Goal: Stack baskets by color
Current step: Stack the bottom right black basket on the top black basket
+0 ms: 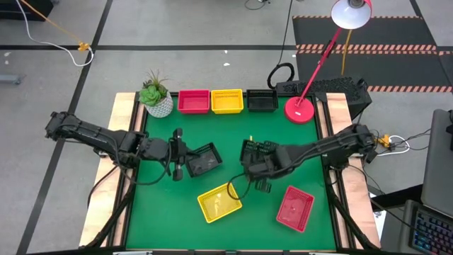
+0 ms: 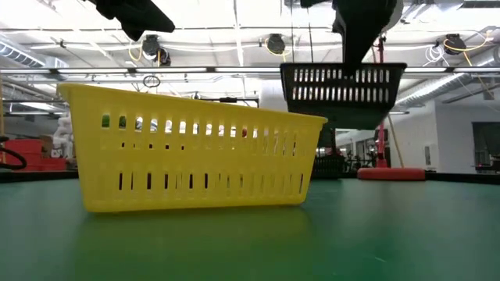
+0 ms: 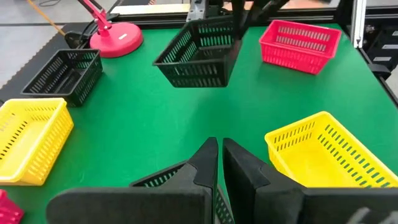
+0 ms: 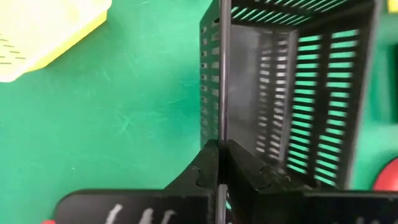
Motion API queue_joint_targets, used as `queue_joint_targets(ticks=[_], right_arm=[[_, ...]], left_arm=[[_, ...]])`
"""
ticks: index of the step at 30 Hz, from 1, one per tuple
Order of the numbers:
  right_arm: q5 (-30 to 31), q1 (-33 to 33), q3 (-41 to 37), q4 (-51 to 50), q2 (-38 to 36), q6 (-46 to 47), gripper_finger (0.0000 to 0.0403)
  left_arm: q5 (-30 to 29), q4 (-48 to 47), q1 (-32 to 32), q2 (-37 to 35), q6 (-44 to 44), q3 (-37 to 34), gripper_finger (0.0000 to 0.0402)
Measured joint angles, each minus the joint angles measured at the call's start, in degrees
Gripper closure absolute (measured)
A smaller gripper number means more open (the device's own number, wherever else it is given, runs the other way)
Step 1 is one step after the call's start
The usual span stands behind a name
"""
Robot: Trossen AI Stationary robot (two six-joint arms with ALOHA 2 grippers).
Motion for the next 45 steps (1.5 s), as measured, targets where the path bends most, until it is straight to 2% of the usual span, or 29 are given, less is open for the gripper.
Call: queue_joint_targets(ticks=[14, 24, 31, 45], right_arm=[[-0.2, -2.9, 0.9, -2.4, -9.3, -19.2, 0.0396], [0.0, -4.3, 11.2, -11.4, -9.9, -25.4, 0.0396], [4.5, -6.8, 16.2, -16.9, -9.8, -30.3, 0.0396], [5.9, -14.0, 18.1, -17.7, -9.8, -38.4, 0.0396]], left_arm=[[0.0, 0.0, 0.6, 0.0, -0.1, 0.0, 0.0378], [0.0, 0.0, 0.6, 0.0, -0.4, 0.0, 0.0378], [0.0, 0.1, 0.6, 0.0, -0.5, 0.0, 0.0378], [0.0, 0.1, 0.6, 0.0, -0.5, 0.0, 0.0378]])
